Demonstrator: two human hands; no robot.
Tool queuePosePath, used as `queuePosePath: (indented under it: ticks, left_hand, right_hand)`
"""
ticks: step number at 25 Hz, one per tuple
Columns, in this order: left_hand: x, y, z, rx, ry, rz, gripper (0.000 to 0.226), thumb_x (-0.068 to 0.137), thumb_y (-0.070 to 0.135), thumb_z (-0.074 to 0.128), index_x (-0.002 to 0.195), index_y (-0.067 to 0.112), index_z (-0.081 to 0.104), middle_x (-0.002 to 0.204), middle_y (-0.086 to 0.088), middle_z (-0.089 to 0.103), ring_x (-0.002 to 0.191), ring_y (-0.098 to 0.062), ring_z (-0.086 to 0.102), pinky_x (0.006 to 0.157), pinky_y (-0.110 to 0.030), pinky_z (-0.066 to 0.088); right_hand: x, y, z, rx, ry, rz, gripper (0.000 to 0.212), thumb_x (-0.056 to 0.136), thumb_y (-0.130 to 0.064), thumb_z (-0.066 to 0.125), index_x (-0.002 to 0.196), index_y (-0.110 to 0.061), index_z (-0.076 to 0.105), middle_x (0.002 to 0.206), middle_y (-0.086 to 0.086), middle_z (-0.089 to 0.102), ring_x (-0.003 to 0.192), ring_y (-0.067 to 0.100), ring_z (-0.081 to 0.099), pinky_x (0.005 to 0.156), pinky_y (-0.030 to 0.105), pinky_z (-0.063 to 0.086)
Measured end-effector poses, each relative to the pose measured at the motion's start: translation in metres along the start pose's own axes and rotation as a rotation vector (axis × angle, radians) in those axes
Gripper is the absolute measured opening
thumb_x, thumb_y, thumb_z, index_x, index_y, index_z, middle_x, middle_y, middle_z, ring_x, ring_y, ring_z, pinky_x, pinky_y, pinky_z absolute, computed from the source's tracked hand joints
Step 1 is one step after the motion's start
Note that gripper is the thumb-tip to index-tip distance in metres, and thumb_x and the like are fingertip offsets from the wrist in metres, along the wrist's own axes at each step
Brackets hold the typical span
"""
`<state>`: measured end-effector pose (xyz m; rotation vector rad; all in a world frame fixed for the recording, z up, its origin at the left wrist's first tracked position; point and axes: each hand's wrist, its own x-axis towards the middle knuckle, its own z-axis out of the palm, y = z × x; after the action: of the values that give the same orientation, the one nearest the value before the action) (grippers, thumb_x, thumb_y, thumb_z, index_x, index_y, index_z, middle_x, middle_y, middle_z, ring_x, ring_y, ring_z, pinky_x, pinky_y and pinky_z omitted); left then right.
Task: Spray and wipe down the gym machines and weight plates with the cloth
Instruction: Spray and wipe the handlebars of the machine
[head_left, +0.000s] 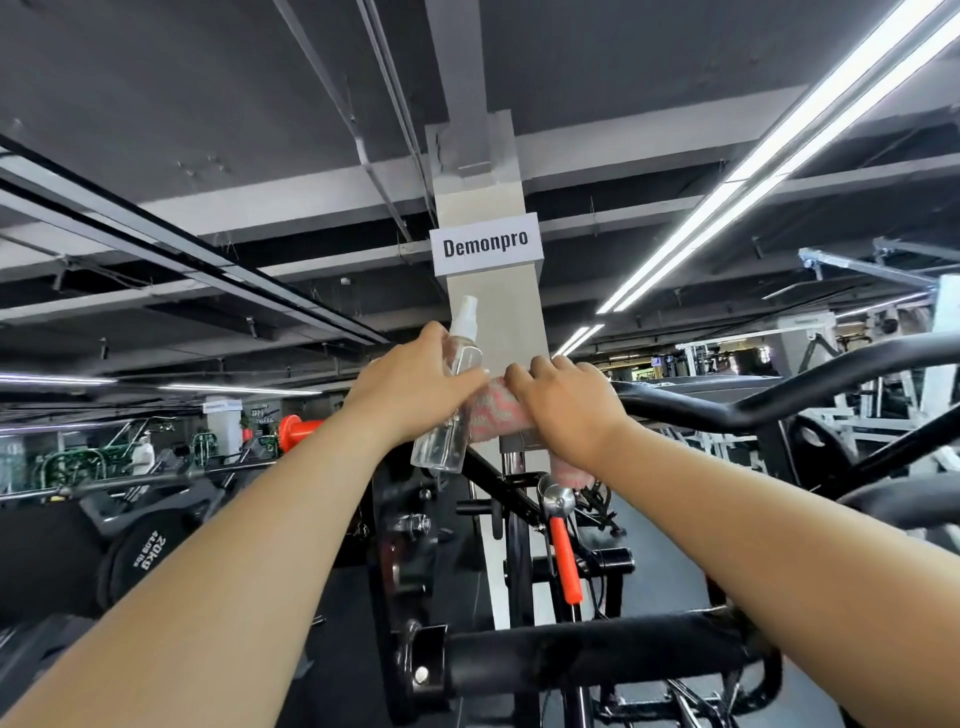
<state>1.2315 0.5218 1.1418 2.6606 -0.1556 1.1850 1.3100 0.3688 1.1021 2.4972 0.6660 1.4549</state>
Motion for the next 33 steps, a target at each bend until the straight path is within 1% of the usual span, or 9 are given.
queuePosePath:
  ticks: [3, 7, 9, 11, 13, 19, 22, 24, 33]
  left_hand:
    - [0.000, -0.001, 0.000, -0.006, 0.003, 0.004, 0.037, 0.085, 0.055, 0.050, 0.103, 0.023, 0.042, 0.097, 0.004, 0.061, 0.092, -0.023, 0.057, 0.069, -0.034, 0.036]
    - [-0.001, 0.002, -0.002, -0.035, 0.009, 0.000, 0.041, 0.087, 0.054, 0.048, 0.112, 0.022, 0.044, 0.102, 0.003, 0.057, 0.094, -0.023, 0.055, 0.071, -0.034, 0.037]
    - [-0.002, 0.002, -0.002, -0.011, -0.006, 0.018, 0.039, 0.088, 0.054, 0.047, 0.111, 0.023, 0.041, 0.102, 0.003, 0.056, 0.093, -0.021, 0.055, 0.071, -0.033, 0.039]
    - [-0.002, 0.002, -0.002, 0.008, -0.014, 0.029, 0.038, 0.088, 0.055, 0.046, 0.108, 0.023, 0.040, 0.101, 0.002, 0.057, 0.092, -0.022, 0.056, 0.071, -0.034, 0.041]
    - [-0.003, 0.002, -0.002, 0.003, -0.009, 0.022, 0.039, 0.088, 0.055, 0.047, 0.109, 0.023, 0.041, 0.101, 0.001, 0.058, 0.092, -0.023, 0.057, 0.072, -0.034, 0.041]
    - [0.001, -0.002, 0.002, 0.041, -0.004, 0.028, 0.040, 0.086, 0.056, 0.046, 0.107, 0.023, 0.042, 0.098, 0.004, 0.065, 0.092, -0.022, 0.059, 0.069, -0.034, 0.040]
    - [0.002, -0.003, 0.002, 0.036, -0.006, 0.022, 0.040, 0.085, 0.056, 0.046, 0.107, 0.023, 0.042, 0.097, 0.004, 0.065, 0.091, -0.022, 0.059, 0.068, -0.034, 0.039]
    - [0.001, -0.001, 0.002, 0.082, -0.014, 0.035, 0.039, 0.086, 0.054, 0.047, 0.107, 0.022, 0.041, 0.098, 0.003, 0.063, 0.089, -0.022, 0.058, 0.067, -0.034, 0.038]
    - [0.001, 0.000, 0.001, 0.062, -0.012, 0.031, 0.044, 0.086, 0.053, 0.047, 0.115, 0.021, 0.042, 0.099, 0.003, 0.062, 0.089, -0.021, 0.056, 0.066, -0.034, 0.034]
  right_hand:
    - [-0.006, 0.012, -0.009, 0.010, -0.048, -0.115, 0.051, 0.093, -0.037, 0.049, 0.136, -0.015, 0.032, 0.123, 0.007, 0.051, 0.112, 0.027, 0.052, 0.084, 0.037, 0.046]
    - [-0.016, 0.055, -0.035, -0.065, -0.146, -0.125, 0.040, 0.094, -0.024, 0.047, 0.133, -0.022, 0.041, 0.123, 0.003, 0.053, 0.115, 0.023, 0.052, 0.091, 0.038, 0.048]
    - [-0.016, 0.072, -0.049, -0.088, -0.325, -0.080, 0.037, 0.090, -0.028, 0.053, 0.127, -0.024, 0.046, 0.122, 0.003, 0.053, 0.117, 0.024, 0.049, 0.097, 0.039, 0.043]
    - [-0.006, 0.077, -0.066, 0.124, -0.628, -0.080, 0.055, 0.079, -0.037, 0.067, 0.126, -0.018, 0.047, 0.123, 0.004, 0.053, 0.119, 0.025, 0.049, 0.101, 0.041, 0.042]
    - [0.010, 0.067, -0.073, 0.424, -0.745, -0.073, 0.072, 0.070, -0.053, 0.072, 0.124, -0.010, 0.052, 0.122, 0.006, 0.059, 0.115, 0.026, 0.055, 0.098, 0.040, 0.047]
    - [0.034, 0.020, -0.033, 0.269, -0.601, -0.011, 0.078, 0.070, -0.039, 0.080, 0.137, -0.020, 0.045, 0.129, 0.001, 0.053, 0.118, 0.023, 0.050, 0.090, 0.028, 0.043]
    - [0.025, 0.019, -0.024, 0.200, -0.407, -0.031, 0.032, 0.079, -0.031, 0.066, 0.105, -0.014, 0.061, 0.089, 0.002, 0.062, 0.094, 0.024, 0.061, 0.069, 0.027, 0.045]
    - [0.012, 0.025, -0.017, 0.142, -0.219, -0.081, 0.020, 0.084, -0.030, 0.055, 0.096, -0.014, 0.057, 0.091, 0.003, 0.063, 0.086, 0.023, 0.059, 0.064, 0.028, 0.041]
    - [-0.038, 0.075, 0.007, 0.196, 0.030, 0.127, 0.039, 0.082, -0.034, 0.064, 0.113, -0.011, 0.058, 0.104, 0.005, 0.050, 0.103, 0.023, 0.047, 0.083, 0.032, 0.046]
